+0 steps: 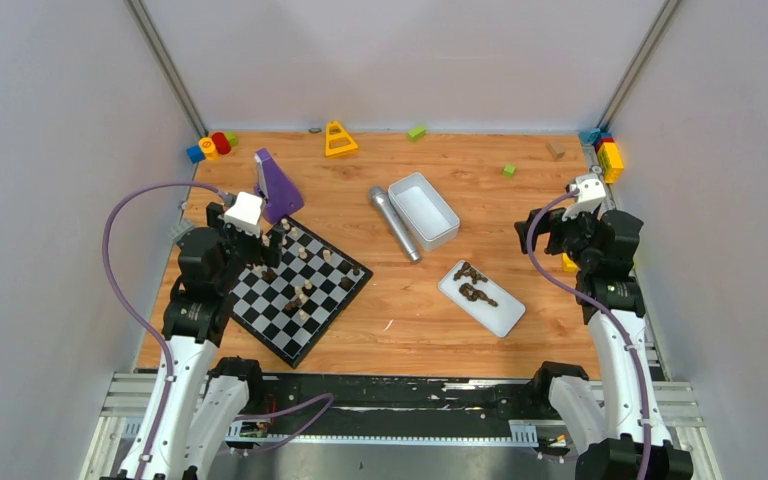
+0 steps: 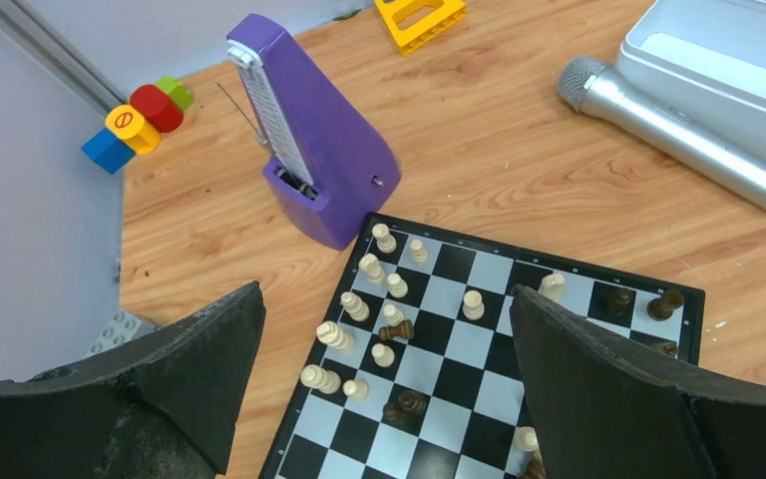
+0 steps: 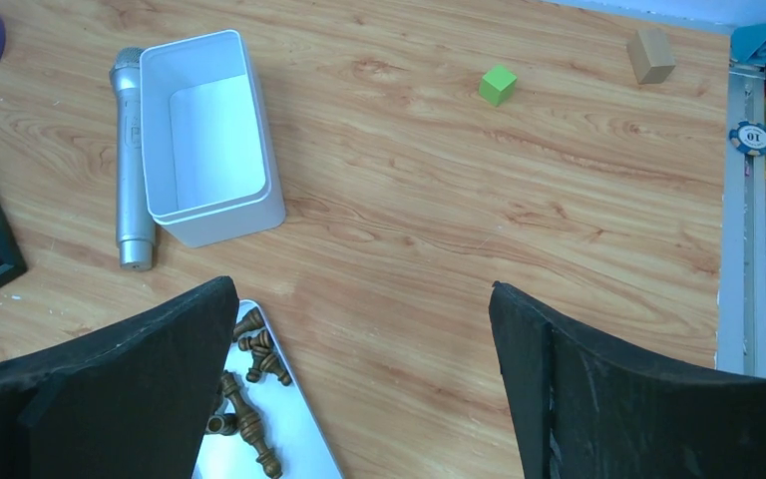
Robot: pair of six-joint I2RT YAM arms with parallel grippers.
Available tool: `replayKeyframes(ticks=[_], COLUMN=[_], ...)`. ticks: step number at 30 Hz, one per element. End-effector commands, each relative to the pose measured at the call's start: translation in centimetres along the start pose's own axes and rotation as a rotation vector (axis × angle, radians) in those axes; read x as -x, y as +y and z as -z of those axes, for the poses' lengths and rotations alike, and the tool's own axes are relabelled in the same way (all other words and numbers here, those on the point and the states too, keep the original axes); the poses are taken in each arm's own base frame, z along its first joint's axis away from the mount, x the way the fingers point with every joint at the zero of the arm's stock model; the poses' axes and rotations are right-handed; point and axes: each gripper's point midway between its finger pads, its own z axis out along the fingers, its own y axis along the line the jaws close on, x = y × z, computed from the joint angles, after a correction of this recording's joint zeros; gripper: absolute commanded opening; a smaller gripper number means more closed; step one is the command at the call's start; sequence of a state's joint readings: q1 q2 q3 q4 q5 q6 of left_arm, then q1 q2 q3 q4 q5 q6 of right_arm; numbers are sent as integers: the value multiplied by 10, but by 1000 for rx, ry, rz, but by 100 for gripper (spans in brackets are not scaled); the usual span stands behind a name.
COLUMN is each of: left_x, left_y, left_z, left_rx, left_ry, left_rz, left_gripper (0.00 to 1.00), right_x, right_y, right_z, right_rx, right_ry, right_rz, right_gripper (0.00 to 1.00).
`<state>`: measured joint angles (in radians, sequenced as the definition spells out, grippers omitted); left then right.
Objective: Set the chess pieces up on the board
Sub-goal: Move the storage box to the center of the board.
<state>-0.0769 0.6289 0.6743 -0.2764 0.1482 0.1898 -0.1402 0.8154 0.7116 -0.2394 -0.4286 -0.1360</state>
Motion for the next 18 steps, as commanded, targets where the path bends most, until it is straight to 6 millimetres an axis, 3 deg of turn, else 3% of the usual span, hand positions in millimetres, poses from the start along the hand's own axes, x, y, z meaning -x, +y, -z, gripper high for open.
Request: replayKeyframes(ticks=[1,7,11,18], left_x=[10,6,3,-1], left_y=[6,3,-3,-18], left_z=[2,0,-1,-2], left_rx=[20,3,-28,-112], left_ry=[-36,-28,-24,-19], left_rz=[-27,-34,-40,-49], left_gripper=[100,100,100,100], right_x=[18,17,11,-6], right_y=[7,8,22,49], right_z=[2,2,0,-28], right_rx=[38,45,127,194], right_ry=[-47,-45,-21,64], right_rz=[26,32,44,70], right_gripper=[100,100,100,100])
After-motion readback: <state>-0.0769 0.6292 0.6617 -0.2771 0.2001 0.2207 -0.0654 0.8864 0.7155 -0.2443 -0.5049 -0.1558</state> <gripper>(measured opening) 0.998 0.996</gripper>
